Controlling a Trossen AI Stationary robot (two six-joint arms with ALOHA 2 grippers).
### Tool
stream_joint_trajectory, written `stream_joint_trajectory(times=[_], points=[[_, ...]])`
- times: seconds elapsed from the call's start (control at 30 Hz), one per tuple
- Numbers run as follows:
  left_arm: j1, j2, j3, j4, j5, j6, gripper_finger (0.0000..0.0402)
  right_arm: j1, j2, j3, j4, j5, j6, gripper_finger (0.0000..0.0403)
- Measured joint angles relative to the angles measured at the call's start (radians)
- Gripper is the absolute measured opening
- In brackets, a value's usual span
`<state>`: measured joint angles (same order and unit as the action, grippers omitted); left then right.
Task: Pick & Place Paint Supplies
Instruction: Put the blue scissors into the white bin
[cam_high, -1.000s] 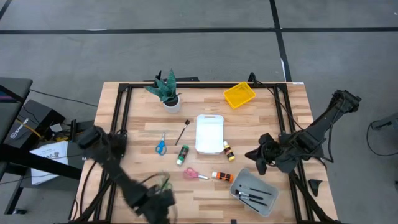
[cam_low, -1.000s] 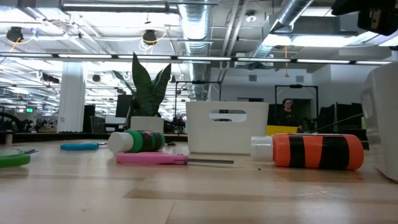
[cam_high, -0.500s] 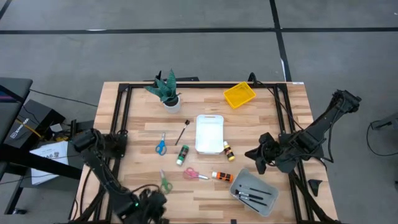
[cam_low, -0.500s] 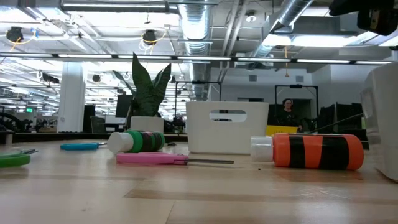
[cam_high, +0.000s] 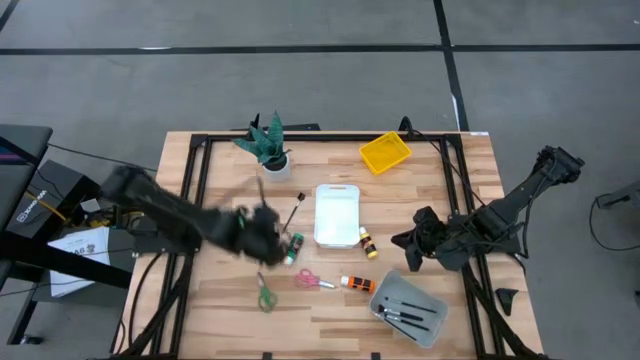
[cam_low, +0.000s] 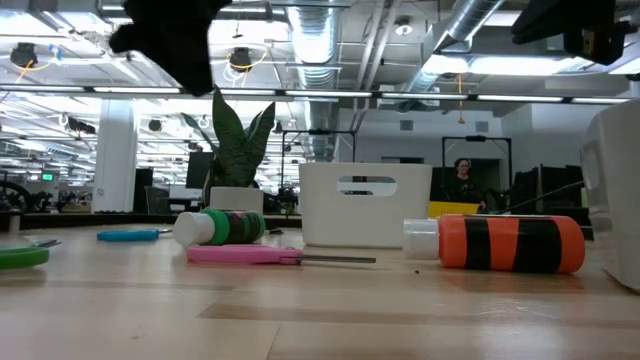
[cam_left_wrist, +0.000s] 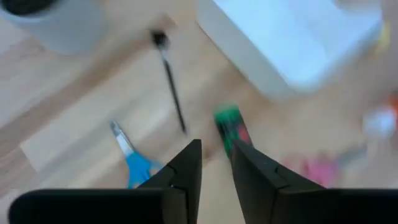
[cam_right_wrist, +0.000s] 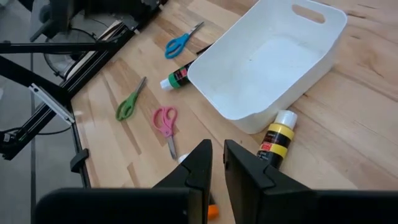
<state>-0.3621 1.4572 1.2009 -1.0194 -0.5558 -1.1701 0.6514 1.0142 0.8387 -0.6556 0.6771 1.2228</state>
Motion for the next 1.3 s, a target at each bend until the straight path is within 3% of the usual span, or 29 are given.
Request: stream_joint_trajectory(times=[0.17,0.37,0.5,0.73,1.0,1.3], points=[[0.161,-0.194,-0.144,0.082,0.059,0.072,0.0088,0.000,0.000,0.000,-0.003,-0.003,0.006,0.0039],[0.194,-0.318,-0.344,0.168,0.118,0.082,0.0088,0.000,0.000,0.000,-0.006,-0.007,0.015,0.0039],[0.169,-0.318,-0.474,0.286,0.173,0.012,0.0088,0.000,0.000,0.000,-0.025,-0.025,0.022,0.0039],[0.140,-0.302,-0.655,0.534,0.162,-0.070,0.0082,0.000,0.000,0.000,-0.048,-0.028,0.029,0.0039],[0.141,-0.302,-0.744,0.546,0.172,-0.190,0.0065,0.001,0.000,0.000,-0.062,-0.049,0.034,0.0039],[0.140,-0.302,-0.756,0.528,0.212,-0.198,0.0061,0.001,0.000,0.000,-0.071,-0.049,0.034,0.0039]])
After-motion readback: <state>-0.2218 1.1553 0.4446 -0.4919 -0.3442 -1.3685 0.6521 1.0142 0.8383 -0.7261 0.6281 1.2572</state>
